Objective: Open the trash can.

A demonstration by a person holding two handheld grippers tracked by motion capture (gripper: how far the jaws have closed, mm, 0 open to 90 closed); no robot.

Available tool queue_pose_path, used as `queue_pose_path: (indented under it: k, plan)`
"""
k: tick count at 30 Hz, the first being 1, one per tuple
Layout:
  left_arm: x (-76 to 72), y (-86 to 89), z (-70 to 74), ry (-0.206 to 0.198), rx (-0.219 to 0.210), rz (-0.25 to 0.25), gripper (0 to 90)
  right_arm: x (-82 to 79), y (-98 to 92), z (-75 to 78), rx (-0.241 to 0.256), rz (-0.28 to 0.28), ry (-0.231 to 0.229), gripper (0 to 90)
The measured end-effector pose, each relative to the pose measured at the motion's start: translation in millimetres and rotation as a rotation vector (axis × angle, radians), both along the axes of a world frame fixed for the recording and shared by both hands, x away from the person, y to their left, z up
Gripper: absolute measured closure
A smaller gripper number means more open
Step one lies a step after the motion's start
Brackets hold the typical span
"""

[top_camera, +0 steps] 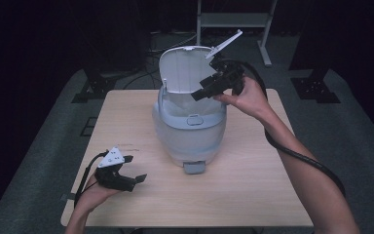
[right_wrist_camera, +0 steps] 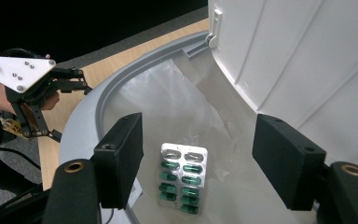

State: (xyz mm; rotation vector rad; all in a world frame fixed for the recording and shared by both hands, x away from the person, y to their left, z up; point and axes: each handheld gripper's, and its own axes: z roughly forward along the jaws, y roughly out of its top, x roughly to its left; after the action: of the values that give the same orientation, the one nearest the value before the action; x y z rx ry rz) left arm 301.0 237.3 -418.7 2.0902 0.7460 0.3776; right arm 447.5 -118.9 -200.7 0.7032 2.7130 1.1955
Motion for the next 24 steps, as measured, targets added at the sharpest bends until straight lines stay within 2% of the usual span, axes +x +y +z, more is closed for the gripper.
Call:
queue_pose_path:
  k: [2,3,8,24]
  plan:
    - [0.1,0.2,-0.3,0.0,-0.004,0.001,12.4,0.1,-1.1,0.0,0.002,0.002,-0.004,33.5]
    - [0.1,0.3,-0.3,0.001,-0.005,0.002,12.4,-0.1,-3.2,0.1,0.008,0.001,-0.007,38.2]
    - [-0.2,-0.4,-0.6,0.002,-0.005,-0.002,12.4,-0.3,-8.5,-0.9,0.019,0.007,-0.011,44.4]
    - [0.7,-0.7,-2.9,0.004,-0.001,-0.001,12.4,-0.9,-29.0,-0.1,0.044,-0.017,0.01,57.6]
